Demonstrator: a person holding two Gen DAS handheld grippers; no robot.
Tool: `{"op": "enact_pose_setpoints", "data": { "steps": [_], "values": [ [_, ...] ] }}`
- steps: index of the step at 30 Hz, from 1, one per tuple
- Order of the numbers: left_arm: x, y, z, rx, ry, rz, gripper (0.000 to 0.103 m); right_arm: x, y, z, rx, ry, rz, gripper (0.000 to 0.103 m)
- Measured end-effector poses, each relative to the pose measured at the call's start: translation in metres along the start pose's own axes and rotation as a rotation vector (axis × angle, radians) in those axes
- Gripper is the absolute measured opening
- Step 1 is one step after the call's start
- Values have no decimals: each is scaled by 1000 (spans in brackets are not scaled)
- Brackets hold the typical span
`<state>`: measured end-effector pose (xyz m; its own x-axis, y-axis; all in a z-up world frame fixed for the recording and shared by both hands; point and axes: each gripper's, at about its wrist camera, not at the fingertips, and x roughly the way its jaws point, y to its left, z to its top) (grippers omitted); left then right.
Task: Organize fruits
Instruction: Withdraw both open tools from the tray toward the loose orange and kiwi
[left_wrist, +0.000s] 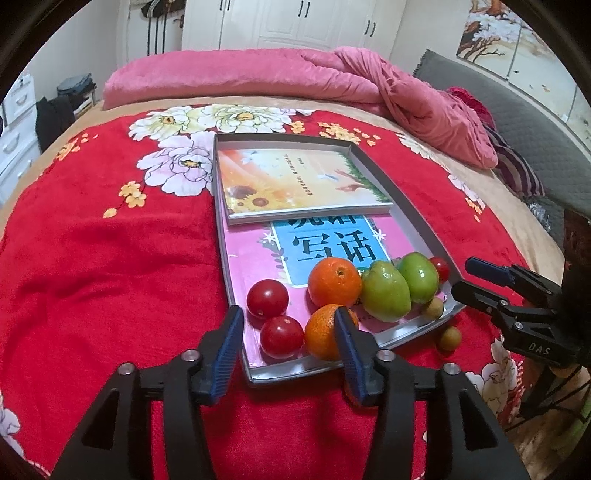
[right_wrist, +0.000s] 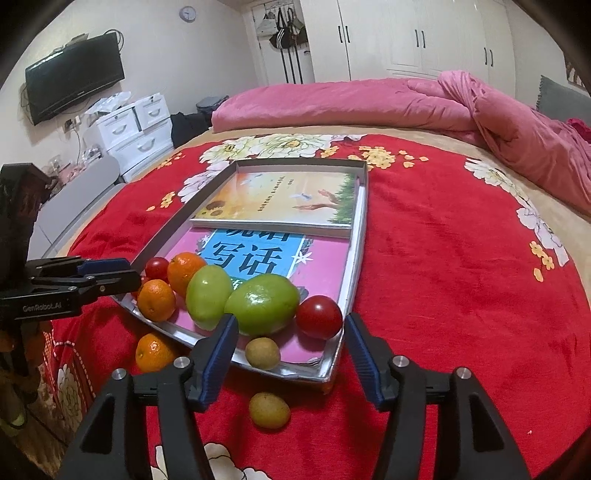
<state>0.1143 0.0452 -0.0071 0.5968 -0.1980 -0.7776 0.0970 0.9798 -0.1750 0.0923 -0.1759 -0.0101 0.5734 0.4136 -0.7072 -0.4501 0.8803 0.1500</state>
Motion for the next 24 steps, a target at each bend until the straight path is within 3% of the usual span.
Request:
{"op": "enact_pose_setpoints", "data": {
  "steps": [7,11,24],
  "values": [
    [-14,1,4,-17,-53,-30,63,-7,-3,1,13,-28,-13,59],
    [-21,-1,5,-17,-73,-31,67,-12,-4,2,22,-53,-6,67],
    [-34,-1,5,-38,-95,-31,77,-30,-5,6,32,-113,-16,79]
  ]
}}
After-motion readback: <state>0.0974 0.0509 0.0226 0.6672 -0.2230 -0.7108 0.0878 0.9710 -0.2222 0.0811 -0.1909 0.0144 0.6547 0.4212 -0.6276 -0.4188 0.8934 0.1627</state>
